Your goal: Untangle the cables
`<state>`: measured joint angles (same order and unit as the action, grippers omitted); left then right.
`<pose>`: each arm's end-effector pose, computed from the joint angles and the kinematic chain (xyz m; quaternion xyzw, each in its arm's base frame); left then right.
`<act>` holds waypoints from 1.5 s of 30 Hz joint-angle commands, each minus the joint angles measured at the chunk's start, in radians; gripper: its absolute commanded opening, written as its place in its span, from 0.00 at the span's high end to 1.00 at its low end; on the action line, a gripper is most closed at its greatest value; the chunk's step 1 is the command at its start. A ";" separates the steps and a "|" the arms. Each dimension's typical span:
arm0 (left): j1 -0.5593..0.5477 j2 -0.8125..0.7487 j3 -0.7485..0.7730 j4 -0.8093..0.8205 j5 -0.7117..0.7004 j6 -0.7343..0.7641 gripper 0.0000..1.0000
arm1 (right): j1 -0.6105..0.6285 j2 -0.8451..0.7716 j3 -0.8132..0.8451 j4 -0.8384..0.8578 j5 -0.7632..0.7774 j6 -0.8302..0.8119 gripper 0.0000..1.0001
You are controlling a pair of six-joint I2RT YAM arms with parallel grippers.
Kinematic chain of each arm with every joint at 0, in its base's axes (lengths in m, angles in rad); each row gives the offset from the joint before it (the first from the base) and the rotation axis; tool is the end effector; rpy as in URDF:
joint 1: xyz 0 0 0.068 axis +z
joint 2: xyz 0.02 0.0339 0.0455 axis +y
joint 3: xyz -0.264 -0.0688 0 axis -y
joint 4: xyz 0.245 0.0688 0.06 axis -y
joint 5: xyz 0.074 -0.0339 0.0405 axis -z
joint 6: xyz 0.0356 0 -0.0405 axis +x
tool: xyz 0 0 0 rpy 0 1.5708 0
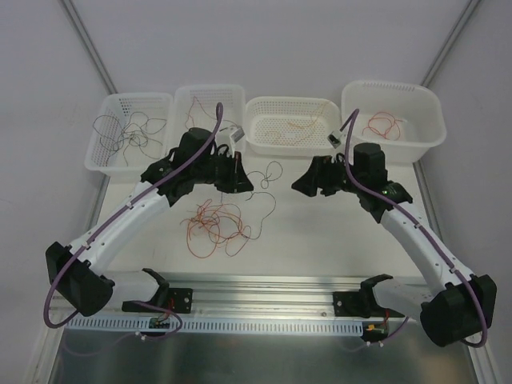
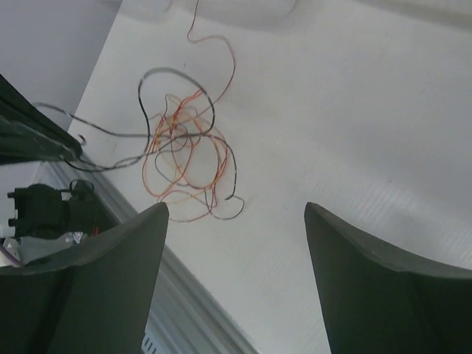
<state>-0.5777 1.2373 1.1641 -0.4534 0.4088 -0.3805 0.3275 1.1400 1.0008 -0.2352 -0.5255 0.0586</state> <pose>0.2222 -0.1618 0.3513 0.1843 0.8346 -0.3812 0.3522 0.2388 0.1000 0.3405 -0.2519 0.7712 0.3150 0.4925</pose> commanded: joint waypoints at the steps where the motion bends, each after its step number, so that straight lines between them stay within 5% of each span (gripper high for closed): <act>1: -0.033 0.053 0.127 0.015 -0.033 -0.052 1.00 | 0.074 -0.091 -0.071 0.123 -0.036 0.058 0.22; 11: -0.048 0.178 0.339 0.013 -0.174 -0.047 0.99 | 0.166 -0.091 -0.315 0.330 0.062 0.173 0.23; 13: -0.050 0.237 0.339 0.013 -0.174 -0.047 0.82 | 0.197 -0.085 -0.332 0.332 0.117 0.173 0.22; 16: -0.048 0.292 0.321 0.012 -0.140 -0.050 0.76 | 0.223 -0.080 -0.350 0.330 0.182 0.185 0.23; 19: -0.048 0.292 0.275 0.013 -0.148 -0.052 0.59 | 0.246 -0.054 -0.352 0.329 0.225 0.211 0.23; 23: -0.047 0.229 0.177 0.012 -0.214 -0.023 0.33 | 0.309 0.026 -0.321 0.309 0.286 0.231 0.25; 30: -0.048 0.016 -0.041 -0.007 -0.306 -0.008 0.09 | 0.438 0.187 -0.214 0.199 0.484 0.314 0.30; 38: -0.048 -0.049 -0.250 -0.016 -0.323 -0.112 0.10 | 0.507 0.378 -0.105 0.215 0.571 0.397 0.38; 45: -0.047 0.027 -0.277 0.002 -0.326 -0.176 0.13 | 0.539 0.518 -0.024 0.160 0.714 0.503 0.50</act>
<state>-0.6220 1.2438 0.8909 -0.4709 0.0990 -0.5083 0.8616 1.6180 0.9287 -0.0437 0.0879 0.4908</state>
